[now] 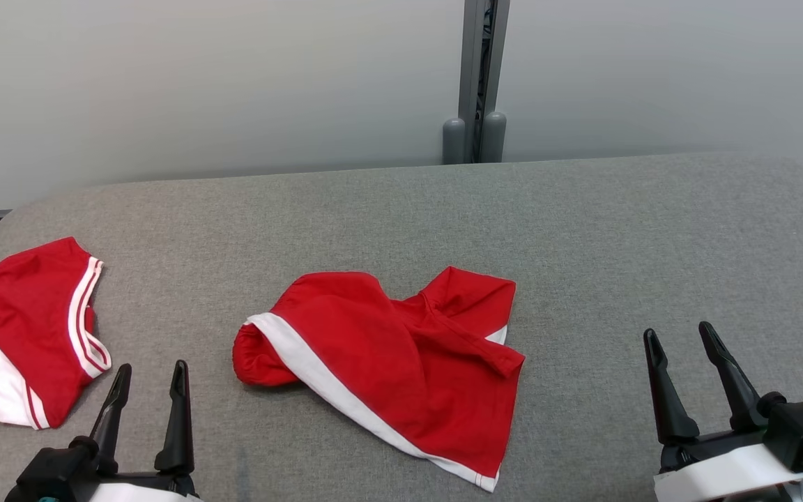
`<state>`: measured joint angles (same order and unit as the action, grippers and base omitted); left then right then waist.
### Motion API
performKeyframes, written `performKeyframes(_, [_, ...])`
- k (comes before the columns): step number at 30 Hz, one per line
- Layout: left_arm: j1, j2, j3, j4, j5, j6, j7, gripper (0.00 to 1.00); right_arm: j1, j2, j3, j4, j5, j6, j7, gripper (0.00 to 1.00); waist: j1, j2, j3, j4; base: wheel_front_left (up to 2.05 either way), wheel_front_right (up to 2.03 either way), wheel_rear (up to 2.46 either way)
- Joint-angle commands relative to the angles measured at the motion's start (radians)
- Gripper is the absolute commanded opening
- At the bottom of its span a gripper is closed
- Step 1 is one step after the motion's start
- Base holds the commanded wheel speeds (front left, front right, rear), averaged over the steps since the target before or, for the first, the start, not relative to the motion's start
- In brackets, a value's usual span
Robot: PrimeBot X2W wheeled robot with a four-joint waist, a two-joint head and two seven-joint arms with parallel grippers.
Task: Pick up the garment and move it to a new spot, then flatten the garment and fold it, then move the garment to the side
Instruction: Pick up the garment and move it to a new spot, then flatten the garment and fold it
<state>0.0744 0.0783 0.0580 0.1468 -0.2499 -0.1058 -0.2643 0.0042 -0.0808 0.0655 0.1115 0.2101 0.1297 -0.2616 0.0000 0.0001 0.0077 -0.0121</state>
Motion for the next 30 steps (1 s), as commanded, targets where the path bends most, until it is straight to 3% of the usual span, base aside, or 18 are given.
performKeyframes(1, [-0.017, -0.002, 0.008, 0.005, 0.004, -0.008, -0.001, 1.00, -0.009, -0.004, -0.004, 0.002, -0.005, 0.002, -0.004, 1.00, 0.0000, -0.0001, 0.000, -0.001, 0.00, 0.00, 0.00])
performKeyframes(17, [-0.028, -0.012, 0.023, 0.021, 0.022, -0.018, -0.001, 1.00, -0.015, -0.004, -0.005, 0.006, -0.003, 0.002, -0.004, 1.00, 0.0000, -0.0001, 0.003, -0.006, 0.00, 0.00, 0.00])
performKeyframes(21, [-0.040, -0.014, 0.012, 0.073, -0.026, -0.021, 0.009, 1.00, -0.017, -0.004, -0.004, 0.004, -0.003, 0.002, -0.004, 1.00, 0.0000, -0.0001, 0.004, -0.010, 0.00, 0.00, 0.00])
performKeyframes(30, [-0.160, 0.066, -0.030, 0.159, -0.122, -0.026, 0.230, 1.00, -0.040, -0.002, 0.002, 0.003, -0.001, 0.002, -0.004, 1.00, 0.0000, -0.0001, 0.013, -0.036, 0.00, 0.00, 0.00])
